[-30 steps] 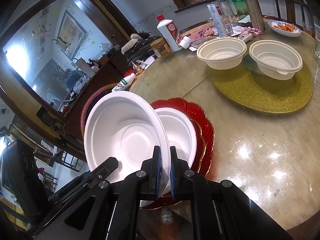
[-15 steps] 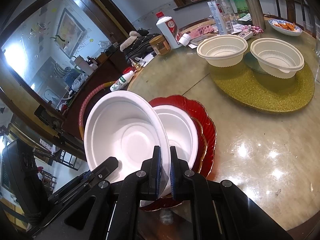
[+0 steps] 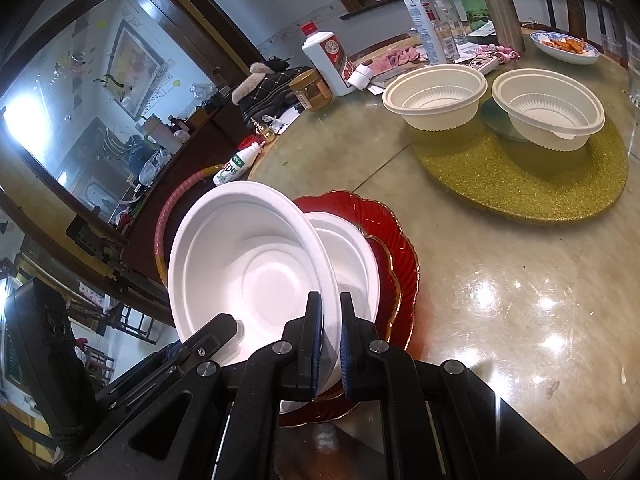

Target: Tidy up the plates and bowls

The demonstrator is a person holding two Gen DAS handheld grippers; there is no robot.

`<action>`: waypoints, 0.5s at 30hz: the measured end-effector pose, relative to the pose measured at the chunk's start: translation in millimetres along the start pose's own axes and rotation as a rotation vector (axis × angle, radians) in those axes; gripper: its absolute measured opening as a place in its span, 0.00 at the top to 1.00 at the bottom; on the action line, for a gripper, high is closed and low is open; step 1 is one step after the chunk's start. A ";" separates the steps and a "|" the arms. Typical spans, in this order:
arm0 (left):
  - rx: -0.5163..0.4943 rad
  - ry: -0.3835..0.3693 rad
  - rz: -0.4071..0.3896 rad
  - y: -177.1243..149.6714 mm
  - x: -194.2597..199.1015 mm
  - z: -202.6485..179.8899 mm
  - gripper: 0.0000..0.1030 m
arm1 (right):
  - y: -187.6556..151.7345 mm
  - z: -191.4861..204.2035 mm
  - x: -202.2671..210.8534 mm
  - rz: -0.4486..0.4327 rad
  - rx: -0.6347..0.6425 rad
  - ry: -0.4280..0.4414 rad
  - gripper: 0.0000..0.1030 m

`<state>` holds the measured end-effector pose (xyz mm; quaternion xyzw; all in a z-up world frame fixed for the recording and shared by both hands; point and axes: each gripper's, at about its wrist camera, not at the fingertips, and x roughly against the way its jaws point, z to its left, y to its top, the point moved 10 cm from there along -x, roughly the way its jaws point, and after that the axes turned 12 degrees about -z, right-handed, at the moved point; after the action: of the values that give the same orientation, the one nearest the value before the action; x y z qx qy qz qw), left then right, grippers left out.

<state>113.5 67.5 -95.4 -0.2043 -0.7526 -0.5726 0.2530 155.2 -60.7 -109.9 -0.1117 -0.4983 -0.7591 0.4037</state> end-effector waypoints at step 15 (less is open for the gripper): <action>-0.004 0.001 0.004 -0.7 -1.3 -1.0 0.88 | -0.9 -2.8 -0.7 0.003 -0.005 -0.003 0.92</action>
<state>114.2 66.4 -96.5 -0.2059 -0.7510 -0.5737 0.2540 155.7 -62.6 -112.2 -0.1143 -0.4968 -0.7596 0.4040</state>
